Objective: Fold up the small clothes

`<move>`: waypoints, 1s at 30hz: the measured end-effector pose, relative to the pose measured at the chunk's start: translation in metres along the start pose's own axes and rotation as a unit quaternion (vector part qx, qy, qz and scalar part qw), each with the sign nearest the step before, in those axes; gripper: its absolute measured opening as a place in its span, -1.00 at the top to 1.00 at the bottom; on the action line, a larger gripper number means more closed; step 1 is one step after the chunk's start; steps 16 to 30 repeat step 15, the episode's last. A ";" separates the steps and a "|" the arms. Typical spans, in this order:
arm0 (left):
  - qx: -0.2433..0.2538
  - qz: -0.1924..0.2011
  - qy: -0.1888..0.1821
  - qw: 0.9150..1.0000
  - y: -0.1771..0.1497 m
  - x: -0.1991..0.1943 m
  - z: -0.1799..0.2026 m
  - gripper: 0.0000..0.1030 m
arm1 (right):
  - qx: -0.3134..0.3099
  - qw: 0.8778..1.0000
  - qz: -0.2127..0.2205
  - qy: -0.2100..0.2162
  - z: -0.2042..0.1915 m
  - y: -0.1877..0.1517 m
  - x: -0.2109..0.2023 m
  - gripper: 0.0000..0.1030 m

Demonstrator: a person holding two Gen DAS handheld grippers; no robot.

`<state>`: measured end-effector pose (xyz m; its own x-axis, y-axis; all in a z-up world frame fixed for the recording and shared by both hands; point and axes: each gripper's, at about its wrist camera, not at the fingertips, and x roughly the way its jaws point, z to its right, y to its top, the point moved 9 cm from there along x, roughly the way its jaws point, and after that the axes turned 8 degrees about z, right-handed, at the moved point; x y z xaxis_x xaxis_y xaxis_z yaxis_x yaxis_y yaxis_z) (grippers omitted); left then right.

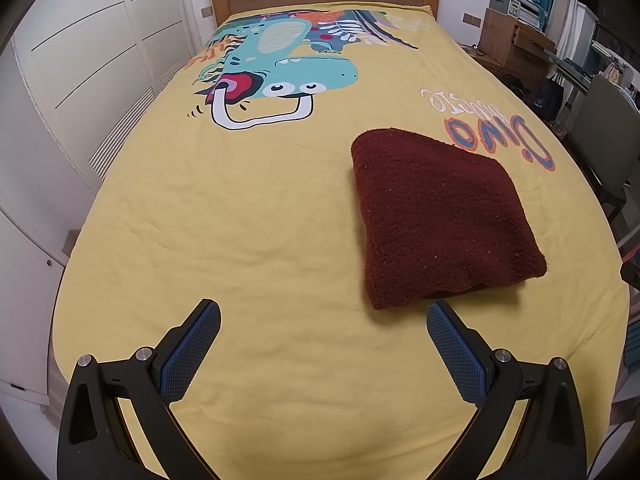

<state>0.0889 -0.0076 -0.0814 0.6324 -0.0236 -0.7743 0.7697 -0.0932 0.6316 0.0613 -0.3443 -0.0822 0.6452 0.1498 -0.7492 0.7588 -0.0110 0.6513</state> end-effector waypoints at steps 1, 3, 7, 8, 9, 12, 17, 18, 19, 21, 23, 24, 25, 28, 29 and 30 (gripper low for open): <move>0.000 0.000 0.000 1.000 0.000 0.000 0.000 -0.98 | 0.000 1.000 0.000 0.000 0.000 0.000 0.000 -0.99; 0.002 0.001 0.001 1.000 0.001 -0.001 0.000 -0.98 | 0.000 1.000 0.001 0.000 -0.001 0.000 -0.001 -0.99; 0.001 0.003 -0.001 1.000 0.002 -0.002 0.001 -0.98 | 0.000 1.000 0.001 -0.001 -0.001 -0.001 -0.002 -0.99; 0.002 0.003 -0.002 1.000 0.002 -0.002 0.002 -0.98 | 0.001 1.000 0.001 0.000 -0.001 -0.001 -0.002 -0.99; 0.002 0.003 -0.003 1.000 0.002 -0.002 0.003 -0.98 | 0.002 1.000 0.001 0.000 0.000 -0.001 -0.002 -0.99; 0.002 -0.001 -0.007 1.000 0.002 -0.001 0.004 -0.98 | 0.003 1.000 0.000 0.000 0.001 -0.003 -0.004 -0.99; 0.003 -0.003 -0.007 1.000 0.003 0.000 0.004 -0.98 | 0.004 1.000 0.000 0.000 0.001 -0.003 -0.004 -0.99; 0.003 -0.003 -0.007 1.000 0.003 0.000 0.004 -0.98 | 0.004 1.000 0.000 0.000 0.001 -0.003 -0.004 -0.99; 0.003 -0.003 -0.007 1.000 0.003 0.000 0.004 -0.98 | 0.004 1.000 0.000 0.000 0.001 -0.003 -0.004 -0.99; 0.003 -0.003 -0.007 1.000 0.003 0.000 0.004 -0.98 | 0.004 1.000 0.000 0.000 0.001 -0.003 -0.004 -0.99; 0.003 -0.003 -0.007 1.000 0.003 0.000 0.004 -0.98 | 0.004 1.000 0.000 0.000 0.001 -0.003 -0.004 -0.99; 0.003 -0.003 -0.007 1.000 0.003 0.000 0.004 -0.98 | 0.004 1.000 0.000 0.000 0.001 -0.003 -0.004 -0.99; 0.003 -0.003 -0.007 1.000 0.003 0.000 0.004 -0.98 | 0.004 1.000 0.000 0.000 0.001 -0.003 -0.004 -0.99; 0.003 -0.003 -0.007 1.000 0.003 0.000 0.004 -0.98 | 0.004 1.000 0.000 0.000 0.001 -0.003 -0.004 -0.99; 0.003 -0.003 -0.007 1.000 0.003 0.000 0.004 -0.98 | 0.004 1.000 0.000 0.000 0.001 -0.003 -0.004 -0.99; 0.003 -0.003 -0.007 1.000 0.003 0.000 0.004 -0.98 | 0.004 1.000 0.000 0.000 0.001 -0.003 -0.004 -0.99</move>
